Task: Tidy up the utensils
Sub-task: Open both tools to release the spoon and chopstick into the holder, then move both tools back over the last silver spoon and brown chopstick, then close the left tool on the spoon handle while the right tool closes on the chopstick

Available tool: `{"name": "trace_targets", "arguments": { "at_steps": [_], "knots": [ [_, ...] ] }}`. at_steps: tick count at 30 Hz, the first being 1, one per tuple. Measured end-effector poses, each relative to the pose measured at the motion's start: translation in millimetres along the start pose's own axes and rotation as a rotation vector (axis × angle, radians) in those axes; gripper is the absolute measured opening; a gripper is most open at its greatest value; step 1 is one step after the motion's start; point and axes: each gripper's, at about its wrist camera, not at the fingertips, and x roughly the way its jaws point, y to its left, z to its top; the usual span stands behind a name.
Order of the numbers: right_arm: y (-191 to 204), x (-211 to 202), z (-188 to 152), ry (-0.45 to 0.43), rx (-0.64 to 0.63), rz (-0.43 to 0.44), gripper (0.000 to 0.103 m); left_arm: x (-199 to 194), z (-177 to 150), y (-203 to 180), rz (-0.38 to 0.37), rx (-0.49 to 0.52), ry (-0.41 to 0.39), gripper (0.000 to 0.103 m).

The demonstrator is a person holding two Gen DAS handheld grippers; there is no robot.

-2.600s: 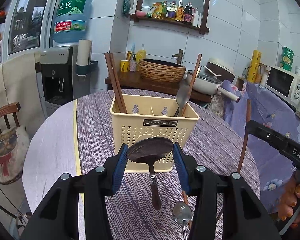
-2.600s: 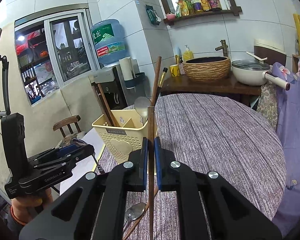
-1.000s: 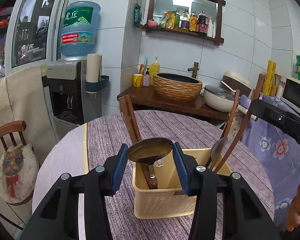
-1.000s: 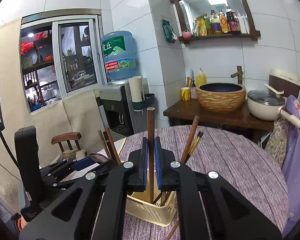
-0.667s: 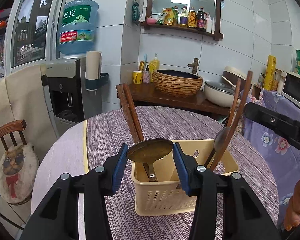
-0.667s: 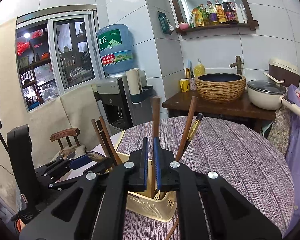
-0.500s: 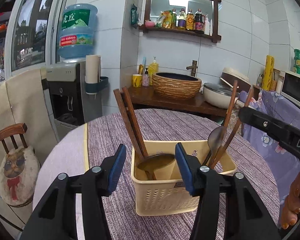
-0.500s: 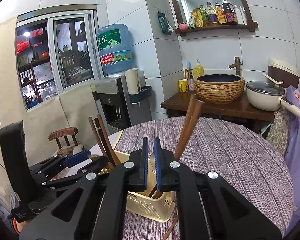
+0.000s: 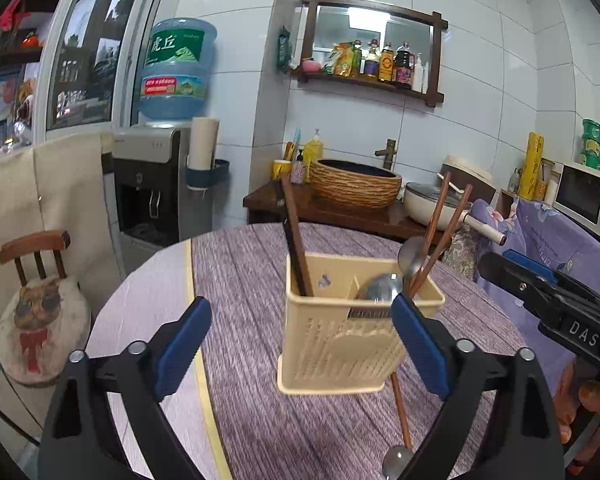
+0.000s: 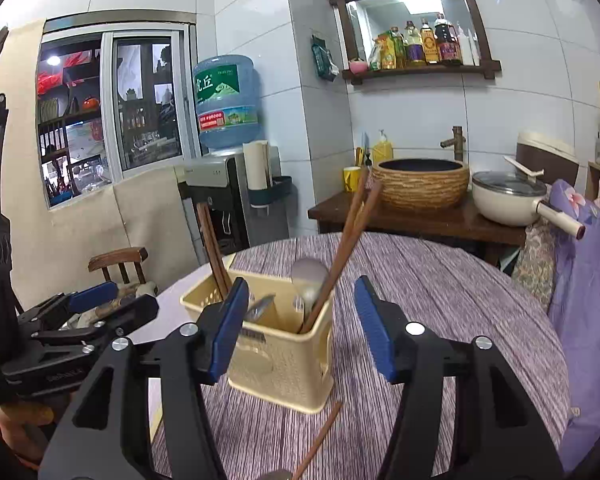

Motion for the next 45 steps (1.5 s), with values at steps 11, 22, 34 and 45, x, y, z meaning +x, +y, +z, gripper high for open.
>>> {"name": "trace_targets", "arguments": {
  "at_steps": [11,22,34,45],
  "knots": [
    [-39,18,-82,0.245,0.111,-0.087,0.067,12,-72,18,0.024,-0.036,0.208,0.095],
    [-48,40,-133,0.401,0.181,-0.11,0.067,15,-108,-6,-0.054,0.007,0.347,0.076],
    [-68,27,-139,0.397,0.246,-0.128,0.067,37,-134,-71,-0.2,0.141,0.46,0.058],
    [-68,28,-140,0.398,0.256,-0.116,0.067,47,-134,-71,-0.196,0.106,0.482,0.036]
  ]
}}
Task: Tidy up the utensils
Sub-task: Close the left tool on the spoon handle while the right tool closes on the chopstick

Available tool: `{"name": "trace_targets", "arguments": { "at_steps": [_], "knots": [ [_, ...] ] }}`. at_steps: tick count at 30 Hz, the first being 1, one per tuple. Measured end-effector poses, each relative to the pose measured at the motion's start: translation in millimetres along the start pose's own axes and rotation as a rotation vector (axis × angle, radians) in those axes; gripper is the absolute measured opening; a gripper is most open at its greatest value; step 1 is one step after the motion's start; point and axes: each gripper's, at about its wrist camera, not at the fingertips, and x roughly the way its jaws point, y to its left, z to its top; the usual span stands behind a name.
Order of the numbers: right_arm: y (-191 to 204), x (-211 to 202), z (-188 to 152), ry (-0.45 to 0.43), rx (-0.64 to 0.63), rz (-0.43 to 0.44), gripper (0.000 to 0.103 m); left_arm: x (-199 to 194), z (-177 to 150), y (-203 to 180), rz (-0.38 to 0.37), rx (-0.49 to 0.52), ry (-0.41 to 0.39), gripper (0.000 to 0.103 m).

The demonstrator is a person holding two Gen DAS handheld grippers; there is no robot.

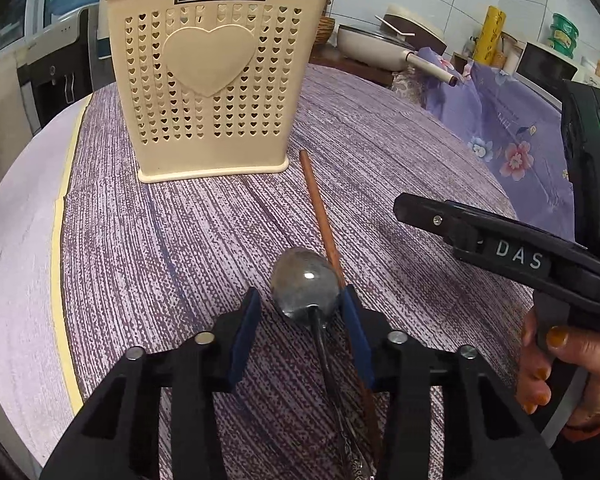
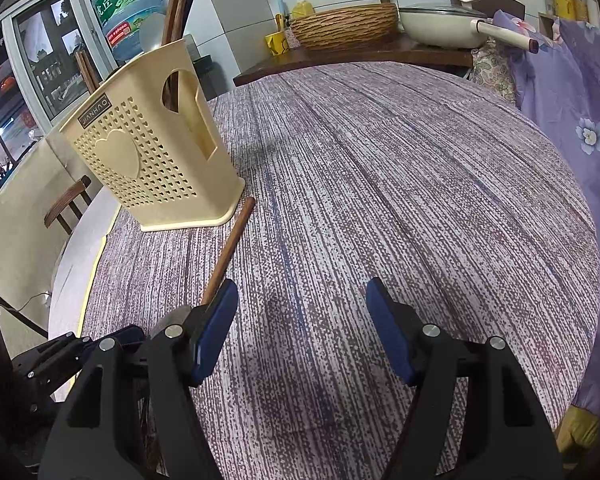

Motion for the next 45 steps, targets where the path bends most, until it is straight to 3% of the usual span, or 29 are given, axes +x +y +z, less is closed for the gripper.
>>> {"name": "trace_targets", "arguments": {
  "at_steps": [11,16,21,28,34,38,43,45],
  "knots": [
    [10,1,1,0.004,-0.018,0.015,0.066,-17,2,33,0.001,-0.108,-0.034,0.036],
    [22,6,4,0.012,-0.04,0.029,0.066,-35,6,55,0.078,-0.14,-0.083,0.036],
    [40,21,11,0.046,-0.066,0.036,0.065,-36,5,66,0.103,-0.149,-0.084,0.036],
    [71,53,18,0.113,-0.147,-0.045,0.044,-25,2,70,0.116,-0.148,-0.049,0.036],
    [82,64,25,0.114,-0.19,-0.13,0.028,-20,1,72,0.134,-0.142,-0.032,0.036],
    [81,66,28,0.112,-0.177,-0.133,0.012,-17,1,71,0.15,-0.13,-0.022,0.037],
    [76,67,31,0.116,-0.157,-0.115,0.011,-15,3,68,0.164,-0.13,-0.016,0.056],
    [70,66,31,0.115,-0.13,-0.098,0.009,-13,5,67,0.175,-0.129,-0.012,0.056]
  ]
}}
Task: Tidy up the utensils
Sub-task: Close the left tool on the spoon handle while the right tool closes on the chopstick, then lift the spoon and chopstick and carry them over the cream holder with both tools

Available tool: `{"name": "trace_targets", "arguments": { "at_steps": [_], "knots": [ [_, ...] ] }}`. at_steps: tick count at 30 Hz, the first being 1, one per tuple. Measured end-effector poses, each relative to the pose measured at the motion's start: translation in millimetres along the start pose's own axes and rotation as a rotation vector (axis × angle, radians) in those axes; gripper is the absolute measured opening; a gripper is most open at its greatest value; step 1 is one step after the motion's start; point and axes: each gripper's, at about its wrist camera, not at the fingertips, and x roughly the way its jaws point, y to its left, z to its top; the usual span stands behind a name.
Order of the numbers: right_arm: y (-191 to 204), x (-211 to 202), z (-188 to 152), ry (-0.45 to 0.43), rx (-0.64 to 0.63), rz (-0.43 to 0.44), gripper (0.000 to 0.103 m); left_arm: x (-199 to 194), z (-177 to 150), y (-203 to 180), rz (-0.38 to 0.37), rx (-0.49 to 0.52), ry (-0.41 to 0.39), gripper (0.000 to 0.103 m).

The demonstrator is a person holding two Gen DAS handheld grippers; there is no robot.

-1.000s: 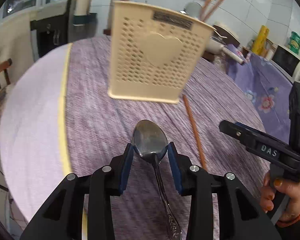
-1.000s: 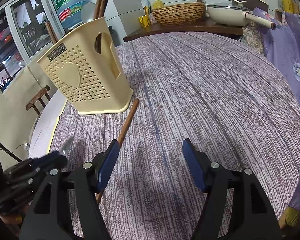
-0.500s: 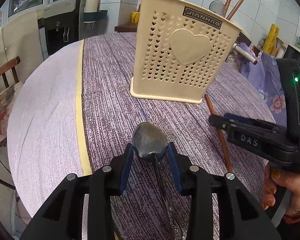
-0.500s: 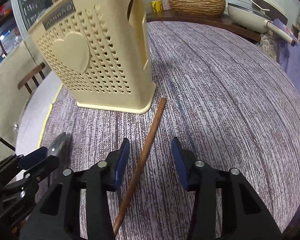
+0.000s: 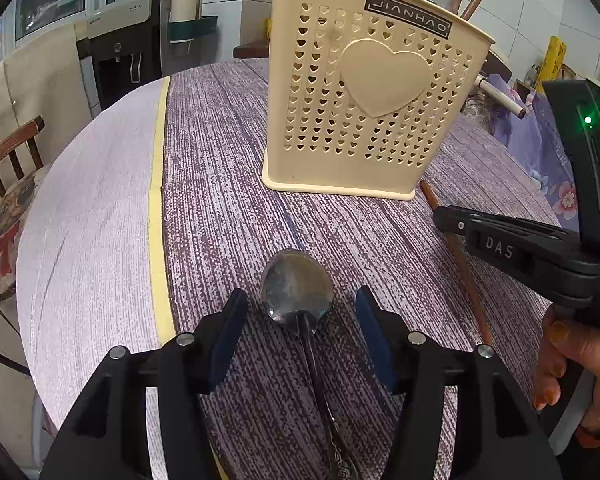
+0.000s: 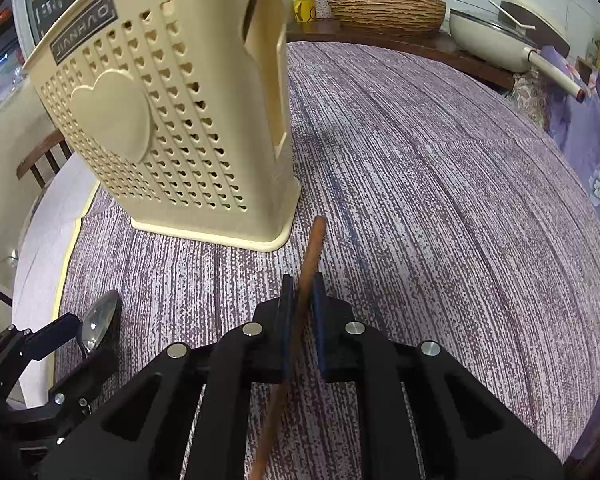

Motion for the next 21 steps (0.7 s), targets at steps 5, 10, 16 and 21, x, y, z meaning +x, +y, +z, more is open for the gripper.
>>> {"name": "trace_targets", "arguments": {
  "at_steps": [5,10,16,21],
  "knots": [
    [-11,-2,-2,-0.004,0.054,0.046,0.008,5,6,-1,0.029,0.012,0.004,0.044],
    [-21,-8,-2,-0.022,0.092,0.089,0.008,8,12,2,0.017,-0.002,0.01,0.038],
    [-28,-33,-3,-0.101,0.124,0.137,0.008,-5,21,8,-0.023,-0.038,-0.044,0.037],
    [-37,-71,-3,-0.203,0.131,0.195,0.008,-35,31,11,-0.048,-0.057,-0.148,0.037]
  ]
}}
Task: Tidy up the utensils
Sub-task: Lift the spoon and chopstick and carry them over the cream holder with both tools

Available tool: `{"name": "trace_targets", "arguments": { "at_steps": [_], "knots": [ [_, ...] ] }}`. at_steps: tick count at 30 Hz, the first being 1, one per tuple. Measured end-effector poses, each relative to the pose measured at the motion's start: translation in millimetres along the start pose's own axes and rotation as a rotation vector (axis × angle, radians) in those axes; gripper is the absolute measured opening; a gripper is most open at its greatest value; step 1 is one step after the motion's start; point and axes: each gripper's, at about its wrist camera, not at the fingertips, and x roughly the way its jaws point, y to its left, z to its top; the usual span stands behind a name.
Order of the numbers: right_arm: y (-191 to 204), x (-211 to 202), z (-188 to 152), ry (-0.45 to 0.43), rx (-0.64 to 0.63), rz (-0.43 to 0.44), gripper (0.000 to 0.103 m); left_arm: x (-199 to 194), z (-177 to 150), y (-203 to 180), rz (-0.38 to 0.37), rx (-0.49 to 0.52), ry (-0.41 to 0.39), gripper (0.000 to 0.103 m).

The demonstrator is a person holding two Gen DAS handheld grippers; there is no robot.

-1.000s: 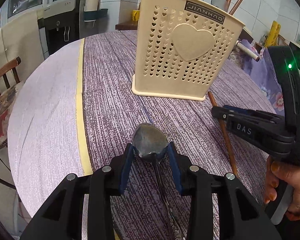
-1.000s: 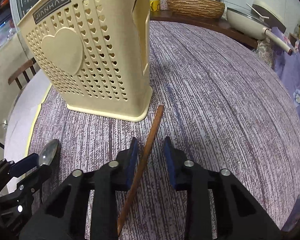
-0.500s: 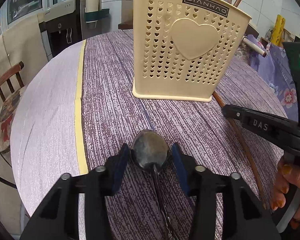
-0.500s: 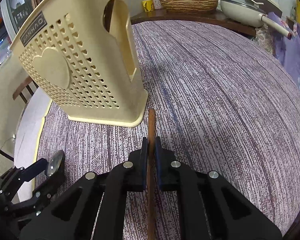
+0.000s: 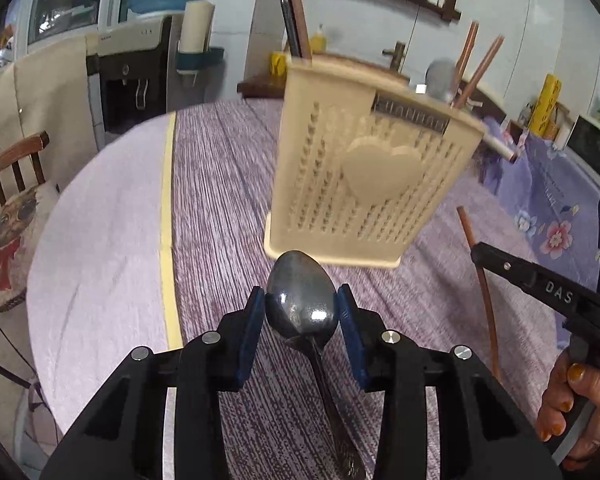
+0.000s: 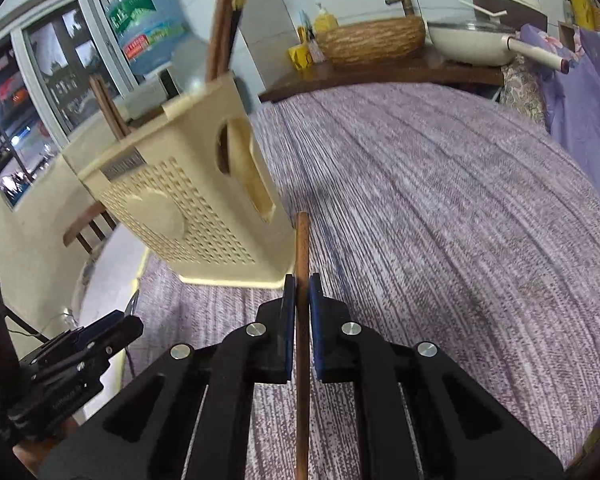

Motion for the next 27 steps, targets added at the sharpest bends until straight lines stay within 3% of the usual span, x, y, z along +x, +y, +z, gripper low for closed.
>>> {"name": "trace_targets", "arguments": {
  "at_steps": [5,7,10,19,20,21,22,23,27],
  "knots": [
    [8,-32,16,-0.075,-0.043,0.055,0.008,-28,14,-1,-0.01,0.004,-0.087,0.037],
    [12,-47,20,-0.099,-0.057,0.087,0.008,-34,19,-3,-0.012,0.016,-0.105,0.012],
    [15,-61,22,-0.107,-0.072,0.127,0.008,-34,24,-7,-0.012,0.037,-0.111,0.011],
    [14,-62,23,-0.11,-0.075,0.1,0.008,-17,18,10,0.027,-0.008,-0.058,0.012],
    [13,-62,22,-0.11,-0.075,0.099,0.008,-14,16,11,0.032,-0.011,-0.048,0.013],
    [13,-61,22,-0.108,-0.077,0.098,0.008,-12,15,12,0.036,-0.013,-0.046,0.025],
    [13,-61,22,-0.107,-0.079,0.096,0.008,-9,12,12,0.051,-0.012,-0.047,0.045],
    [13,-60,22,-0.107,-0.079,0.094,0.008,-7,10,13,0.067,-0.006,-0.047,0.051],
    [13,-59,21,-0.107,-0.082,0.091,0.008,9,-2,15,0.083,0.004,0.026,0.05]
  ]
}}
